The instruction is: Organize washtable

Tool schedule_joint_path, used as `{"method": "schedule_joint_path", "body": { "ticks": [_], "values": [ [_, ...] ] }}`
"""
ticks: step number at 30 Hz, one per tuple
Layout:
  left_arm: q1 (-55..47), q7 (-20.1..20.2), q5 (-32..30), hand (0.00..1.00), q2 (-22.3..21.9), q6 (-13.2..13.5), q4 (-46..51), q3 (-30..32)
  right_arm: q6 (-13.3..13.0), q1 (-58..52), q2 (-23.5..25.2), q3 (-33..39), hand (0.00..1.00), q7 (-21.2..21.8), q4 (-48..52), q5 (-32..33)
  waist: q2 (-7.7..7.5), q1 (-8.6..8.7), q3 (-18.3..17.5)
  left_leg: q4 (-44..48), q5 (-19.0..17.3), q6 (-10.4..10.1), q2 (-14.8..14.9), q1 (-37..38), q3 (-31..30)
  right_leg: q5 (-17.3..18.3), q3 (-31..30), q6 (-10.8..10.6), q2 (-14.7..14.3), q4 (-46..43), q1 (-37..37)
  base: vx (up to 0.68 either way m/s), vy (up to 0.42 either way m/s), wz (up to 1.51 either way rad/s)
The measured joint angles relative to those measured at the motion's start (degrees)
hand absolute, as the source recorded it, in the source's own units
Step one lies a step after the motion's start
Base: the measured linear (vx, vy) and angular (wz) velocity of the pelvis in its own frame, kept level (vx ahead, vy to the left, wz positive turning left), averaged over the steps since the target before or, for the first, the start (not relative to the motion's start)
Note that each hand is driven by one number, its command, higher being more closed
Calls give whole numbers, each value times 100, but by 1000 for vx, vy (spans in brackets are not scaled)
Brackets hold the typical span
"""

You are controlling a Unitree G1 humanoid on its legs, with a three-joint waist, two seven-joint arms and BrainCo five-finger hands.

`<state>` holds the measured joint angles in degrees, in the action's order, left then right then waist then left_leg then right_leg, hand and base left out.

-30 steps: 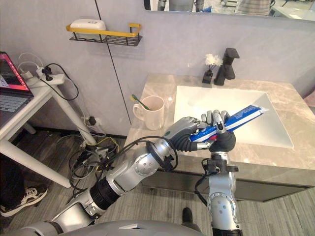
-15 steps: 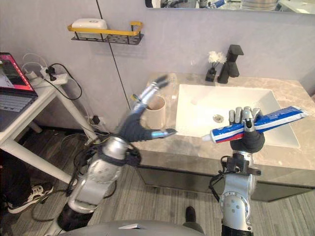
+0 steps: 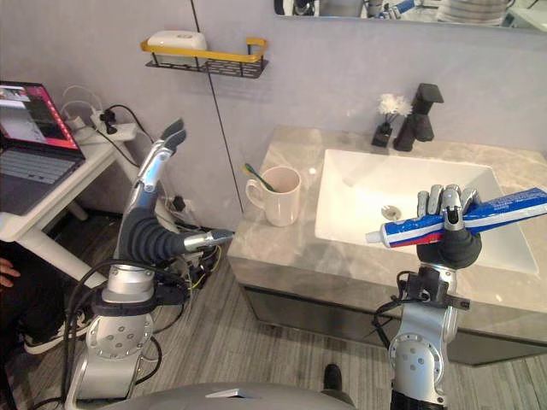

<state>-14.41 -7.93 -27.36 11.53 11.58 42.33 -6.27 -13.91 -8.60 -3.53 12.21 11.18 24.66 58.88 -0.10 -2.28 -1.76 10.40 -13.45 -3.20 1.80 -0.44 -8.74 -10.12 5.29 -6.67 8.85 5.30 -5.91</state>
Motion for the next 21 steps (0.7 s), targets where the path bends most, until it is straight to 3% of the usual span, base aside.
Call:
{"method": "schedule_joint_path", "body": {
  "ticks": [6, 11, 17, 21],
  "values": [
    [-552, 206, 225, 0, -185, -23, -468, 375, 4, 669, -270, -2, 100, -14, -116, -444, -58, -157, 3, -32, 37, -9, -2, -30, -110, 13, 93, 3, 13, 0, 16, 1, -7, 10],
    [-698, 378, 223, 0, -269, -121, -2018, 404, 64, 1558, -846, -205, 100, -239, -894, -791, -202, -319, 66, -109, 105, -23, -2, -61, -182, 20, 184, 0, 33, 0, 14, -13, -6, 10],
    [-808, 635, 216, 0, -273, -289, -4140, 265, 172, 2500, -1498, -618, 100, -348, -1617, -929, -219, -430, 64, -111, 104, -23, -1, -115, -241, 34, 243, -10, 37, 0, -6, 21, -3, 5],
    [-815, 735, 216, 0, -285, -322, -4822, 180, 234, 2945, -1776, -823, 100, -464, -2061, -1114, -242, -478, 64, -118, 105, -23, -2, -125, -263, 33, 262, -10, 43, 0, -6, 17, 2, 3]
  ]
}}
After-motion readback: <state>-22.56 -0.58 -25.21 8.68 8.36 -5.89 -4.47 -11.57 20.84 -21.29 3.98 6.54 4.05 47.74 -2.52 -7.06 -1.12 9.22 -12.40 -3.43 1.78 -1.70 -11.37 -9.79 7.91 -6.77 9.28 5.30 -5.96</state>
